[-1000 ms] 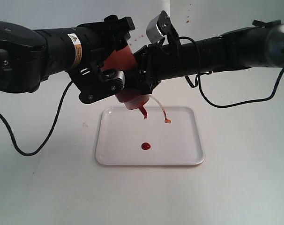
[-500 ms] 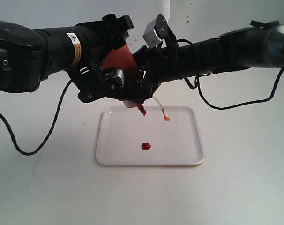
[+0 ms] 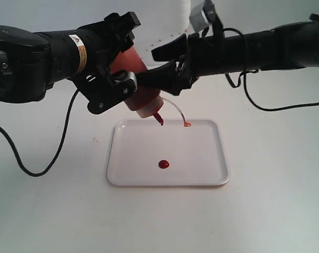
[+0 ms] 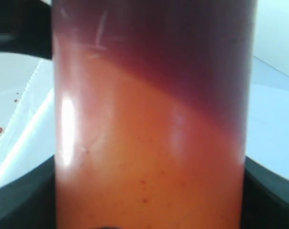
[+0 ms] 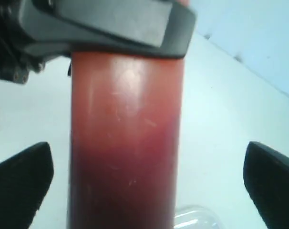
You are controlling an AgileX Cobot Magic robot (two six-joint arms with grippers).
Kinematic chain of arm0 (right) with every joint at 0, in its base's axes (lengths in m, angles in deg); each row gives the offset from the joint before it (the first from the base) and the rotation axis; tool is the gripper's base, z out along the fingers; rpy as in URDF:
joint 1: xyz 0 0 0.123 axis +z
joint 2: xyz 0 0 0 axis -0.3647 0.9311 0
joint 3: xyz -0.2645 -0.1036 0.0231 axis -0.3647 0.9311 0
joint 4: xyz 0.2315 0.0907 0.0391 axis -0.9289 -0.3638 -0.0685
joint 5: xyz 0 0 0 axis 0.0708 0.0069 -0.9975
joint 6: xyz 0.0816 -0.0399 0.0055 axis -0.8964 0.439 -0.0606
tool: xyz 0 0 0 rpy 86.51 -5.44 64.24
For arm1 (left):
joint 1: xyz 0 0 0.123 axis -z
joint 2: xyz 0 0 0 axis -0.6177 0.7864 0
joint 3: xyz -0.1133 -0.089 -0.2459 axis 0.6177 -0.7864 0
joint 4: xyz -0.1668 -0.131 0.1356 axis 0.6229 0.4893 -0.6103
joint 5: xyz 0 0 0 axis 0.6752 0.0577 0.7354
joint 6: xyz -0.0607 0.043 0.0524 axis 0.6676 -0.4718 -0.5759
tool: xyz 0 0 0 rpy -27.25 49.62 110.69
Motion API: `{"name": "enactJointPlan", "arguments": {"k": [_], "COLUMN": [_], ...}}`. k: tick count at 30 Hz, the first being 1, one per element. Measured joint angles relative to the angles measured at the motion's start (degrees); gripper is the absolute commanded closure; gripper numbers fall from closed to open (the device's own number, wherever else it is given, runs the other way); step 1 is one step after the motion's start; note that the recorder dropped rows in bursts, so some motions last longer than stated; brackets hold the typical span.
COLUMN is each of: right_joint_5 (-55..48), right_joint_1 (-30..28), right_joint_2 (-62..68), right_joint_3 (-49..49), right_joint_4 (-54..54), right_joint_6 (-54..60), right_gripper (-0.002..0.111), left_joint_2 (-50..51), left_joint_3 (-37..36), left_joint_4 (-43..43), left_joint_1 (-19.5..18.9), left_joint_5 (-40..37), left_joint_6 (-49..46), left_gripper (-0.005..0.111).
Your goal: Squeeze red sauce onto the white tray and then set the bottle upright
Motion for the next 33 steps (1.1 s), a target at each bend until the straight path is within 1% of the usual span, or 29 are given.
{"name": "enactJointPlan", "arguments": {"k": [6,10,15,20,24,28,31,33], "right_joint_5": [-4.96,-6.07,-6.18,-6.18,-6.18,-6.18,-6.18,-6.18], "right_joint_1": [-5.54,-8.70,-10.48,-10.50,-10.50,-10.50,-10.50,-10.60], "right_joint_2": [-2.23,-2.36,-2.36,-2.36,-2.36,-2.36,-2.36,-2.36], "right_joint_3": [0.00,0.00,0.00,0.00,0.00,0.00,0.00,0.00], "right_joint_4": [-5.76,-7.52,-7.97,-7.97,-7.15,-6.04,-5.80,-5.66], "right_joint_6": [0.00,0.00,0.00,0.00,0.00,0.00,0.00,0.00], "right_gripper": [0.003,0.003,0.003,0.003,0.003,0.003,0.003,0.003], "left_joint_2": [0.00,0.00,0.00,0.00,0.00,0.00,0.00,0.00], "left_joint_3": [-0.12,-1.68,-4.27,-5.49,-5.49,-5.49,-5.49,-5.49], "left_joint_4": [5.02,5.36,5.49,4.75,4.24,3.89,3.89,3.89], "left_joint_1": [-2.10,-2.77,-2.91,-3.23,-4.54,-6.58,-9.16,-11.63], "left_joint_5": [-0.40,-0.54,-0.54,-0.31,0.98,2.58,6.37,10.15], "left_joint_6": [1.63,5.63,10.99,22.83,30.64,37.60,43.69,47.98], "left_gripper": [0.107,0.107,0.107,0.107,0.107,0.107,0.107,0.107]}}
